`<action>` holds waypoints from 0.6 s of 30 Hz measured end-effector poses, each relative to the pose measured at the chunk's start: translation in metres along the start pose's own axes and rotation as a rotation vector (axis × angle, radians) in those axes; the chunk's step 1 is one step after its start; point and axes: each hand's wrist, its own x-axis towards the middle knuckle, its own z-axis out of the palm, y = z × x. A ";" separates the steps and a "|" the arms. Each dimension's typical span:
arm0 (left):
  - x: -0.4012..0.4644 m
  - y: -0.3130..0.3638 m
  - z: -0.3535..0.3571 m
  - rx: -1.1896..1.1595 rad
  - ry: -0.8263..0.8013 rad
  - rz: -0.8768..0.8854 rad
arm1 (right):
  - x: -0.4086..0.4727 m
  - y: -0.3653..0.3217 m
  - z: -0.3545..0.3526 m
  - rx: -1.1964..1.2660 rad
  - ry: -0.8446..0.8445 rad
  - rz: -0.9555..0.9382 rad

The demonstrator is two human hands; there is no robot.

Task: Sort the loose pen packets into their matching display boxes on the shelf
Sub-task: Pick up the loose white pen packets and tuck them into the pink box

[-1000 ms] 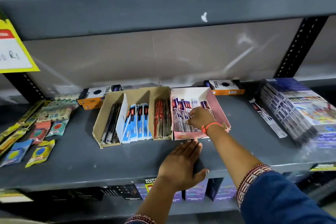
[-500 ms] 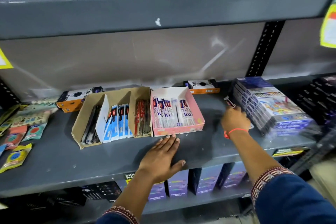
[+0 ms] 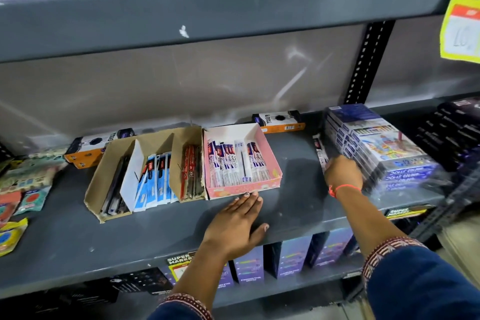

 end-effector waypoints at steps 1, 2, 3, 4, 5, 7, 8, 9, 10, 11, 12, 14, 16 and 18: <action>0.000 0.000 0.001 0.001 0.018 -0.001 | 0.001 -0.001 0.002 0.083 0.003 0.013; 0.000 -0.001 0.002 0.008 0.034 -0.002 | 0.001 -0.003 0.002 0.182 0.000 0.027; 0.001 0.000 0.002 0.013 0.049 -0.001 | 0.000 -0.005 0.004 0.295 -0.007 0.041; 0.000 0.000 0.002 0.017 0.057 0.000 | -0.001 -0.007 0.007 0.420 -0.018 0.053; 0.000 0.000 0.003 0.017 0.064 0.001 | -0.003 -0.009 0.010 0.555 -0.032 0.067; 0.000 -0.001 0.004 0.008 0.065 0.002 | -0.009 -0.013 0.015 0.813 -0.075 0.093; 0.000 -0.001 0.004 0.004 0.067 0.006 | -0.015 -0.016 0.014 0.913 -0.101 0.102; 0.000 -0.002 0.004 0.005 0.067 0.010 | -0.023 -0.020 0.013 0.993 -0.135 0.105; 0.001 -0.002 0.005 0.009 0.071 0.014 | -0.032 -0.024 0.009 1.056 -0.173 0.092; 0.001 -0.002 0.005 0.011 0.081 0.017 | -0.041 -0.028 0.007 1.107 -0.212 0.069; 0.001 -0.002 0.005 0.017 0.091 0.018 | -0.050 -0.032 0.005 1.151 -0.244 0.040; 0.002 -0.003 0.005 0.012 0.088 0.007 | -0.064 -0.038 0.006 1.226 -0.289 -0.008; 0.001 -0.002 0.003 -0.010 0.083 -0.002 | -0.076 -0.042 0.008 1.293 -0.316 -0.035; 0.001 -0.002 0.002 -0.016 0.089 0.004 | -0.085 -0.045 0.008 1.322 -0.321 -0.056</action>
